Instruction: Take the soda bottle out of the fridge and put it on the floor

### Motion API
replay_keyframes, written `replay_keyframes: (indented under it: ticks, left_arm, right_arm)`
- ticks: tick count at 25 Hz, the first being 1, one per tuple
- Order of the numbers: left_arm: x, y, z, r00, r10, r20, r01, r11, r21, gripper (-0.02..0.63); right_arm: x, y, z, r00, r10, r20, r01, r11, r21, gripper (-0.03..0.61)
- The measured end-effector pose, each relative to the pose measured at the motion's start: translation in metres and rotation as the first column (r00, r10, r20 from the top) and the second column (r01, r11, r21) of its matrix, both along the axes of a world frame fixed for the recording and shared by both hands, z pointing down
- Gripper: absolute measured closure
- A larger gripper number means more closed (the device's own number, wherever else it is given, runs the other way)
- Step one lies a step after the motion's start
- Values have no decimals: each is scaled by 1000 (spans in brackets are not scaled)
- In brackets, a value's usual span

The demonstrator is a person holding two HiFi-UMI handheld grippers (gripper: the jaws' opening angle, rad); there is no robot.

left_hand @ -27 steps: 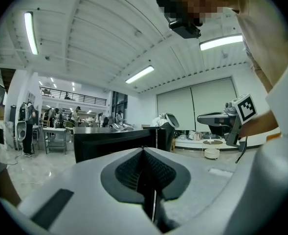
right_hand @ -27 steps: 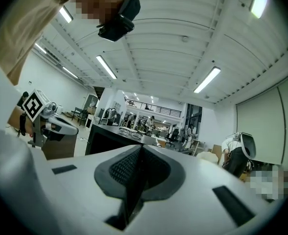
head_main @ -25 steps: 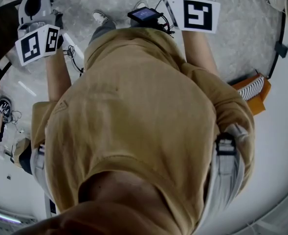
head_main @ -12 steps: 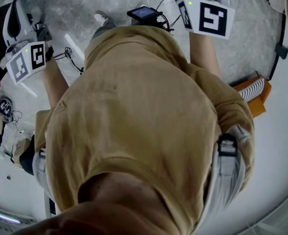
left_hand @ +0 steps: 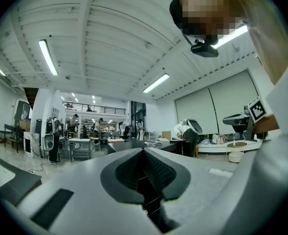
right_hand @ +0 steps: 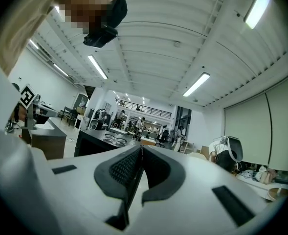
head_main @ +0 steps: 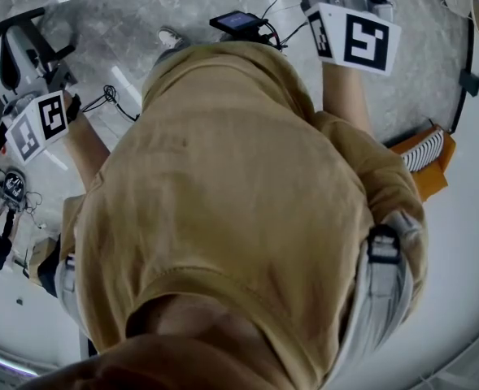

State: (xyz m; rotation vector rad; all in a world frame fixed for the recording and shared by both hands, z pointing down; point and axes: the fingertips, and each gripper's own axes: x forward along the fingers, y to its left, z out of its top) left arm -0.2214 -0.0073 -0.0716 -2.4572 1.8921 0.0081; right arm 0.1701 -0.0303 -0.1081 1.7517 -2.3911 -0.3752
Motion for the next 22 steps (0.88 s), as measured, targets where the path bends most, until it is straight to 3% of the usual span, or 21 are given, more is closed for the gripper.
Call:
replay_keyframes:
  ticks: [6, 22]
  left_arm:
    - [-10, 8, 1, 1000, -3, -31, 2, 1000, -17, 612]
    - [10, 17, -9, 999, 11, -43, -11, 1000, -1, 612]
  right_arm:
    - [-4, -2, -10, 1000, 1, 15, -1, 1000, 19, 577]
    - [-2, -6, -42, 1000, -12, 9, 11, 997, 71, 577]
